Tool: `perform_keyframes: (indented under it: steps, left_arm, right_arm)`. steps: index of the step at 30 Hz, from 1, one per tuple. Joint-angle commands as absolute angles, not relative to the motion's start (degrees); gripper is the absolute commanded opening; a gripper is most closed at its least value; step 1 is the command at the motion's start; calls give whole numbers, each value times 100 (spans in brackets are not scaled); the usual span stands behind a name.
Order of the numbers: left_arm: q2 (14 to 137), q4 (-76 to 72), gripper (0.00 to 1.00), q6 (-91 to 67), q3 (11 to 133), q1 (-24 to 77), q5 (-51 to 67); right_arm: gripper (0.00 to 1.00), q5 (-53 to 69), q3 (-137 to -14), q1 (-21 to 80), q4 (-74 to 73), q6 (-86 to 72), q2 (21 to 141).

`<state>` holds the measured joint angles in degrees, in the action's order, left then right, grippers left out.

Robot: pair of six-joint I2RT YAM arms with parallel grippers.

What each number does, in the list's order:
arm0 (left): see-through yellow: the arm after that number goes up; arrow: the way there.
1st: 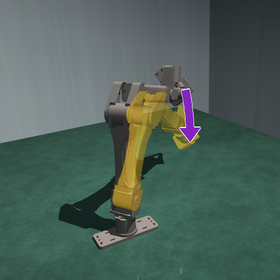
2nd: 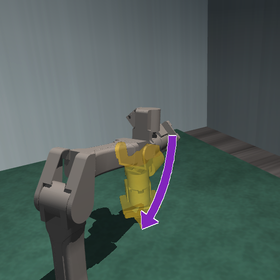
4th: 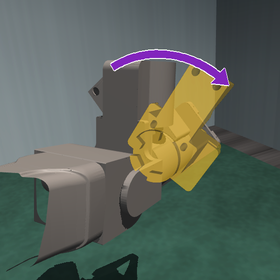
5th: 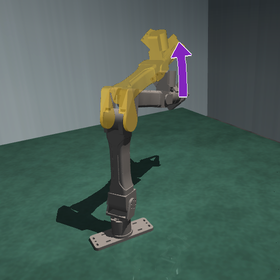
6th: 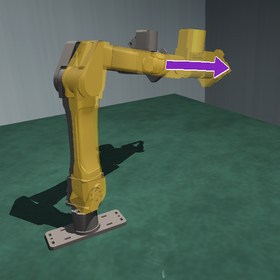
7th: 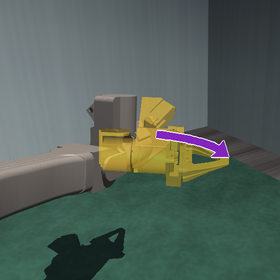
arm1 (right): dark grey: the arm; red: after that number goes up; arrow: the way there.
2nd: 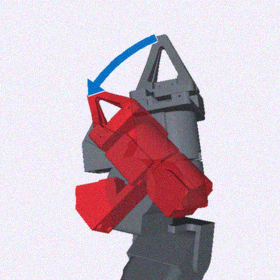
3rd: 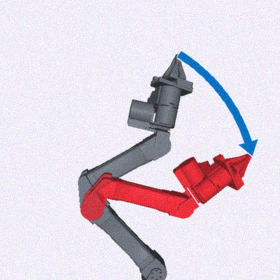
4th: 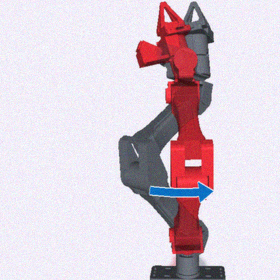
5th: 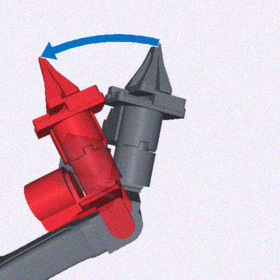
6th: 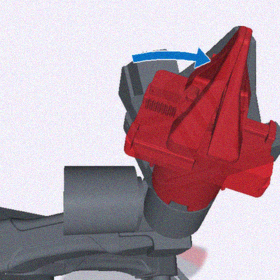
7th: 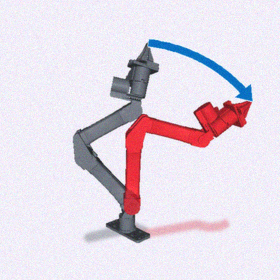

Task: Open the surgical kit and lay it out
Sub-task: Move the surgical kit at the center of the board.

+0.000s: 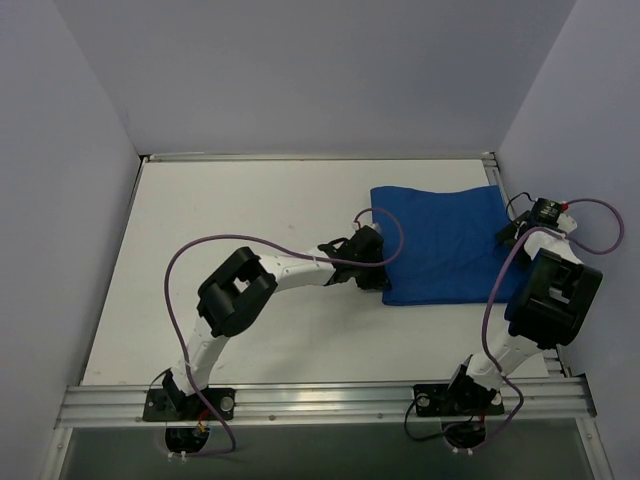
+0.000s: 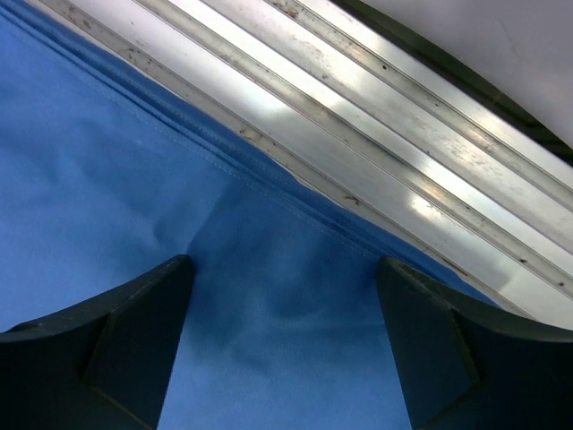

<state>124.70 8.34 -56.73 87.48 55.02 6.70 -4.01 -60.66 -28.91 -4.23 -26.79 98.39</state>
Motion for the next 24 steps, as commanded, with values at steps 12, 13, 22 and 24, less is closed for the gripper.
perform_keyframes:
  steps: [12,13,22,24]
  left_arm:
    - [12340,343,2,-5800,8544,5379,642]
    - [12322,308,2,-5853,8421,5362,642]
    - [12024,158,2,-5897,7911,5124,545]
    - [11884,176,2,-5898,7718,5080,510]
  right_arm:
    - [29,-114,-5968,-2909,-202,-2672,10037]
    - [22,-106,-5950,-2909,-185,-2681,10037]
    - [0,-88,-5783,-2637,-149,-2654,10081]
    - [0,-105,-5766,-2558,-167,-2672,10046]
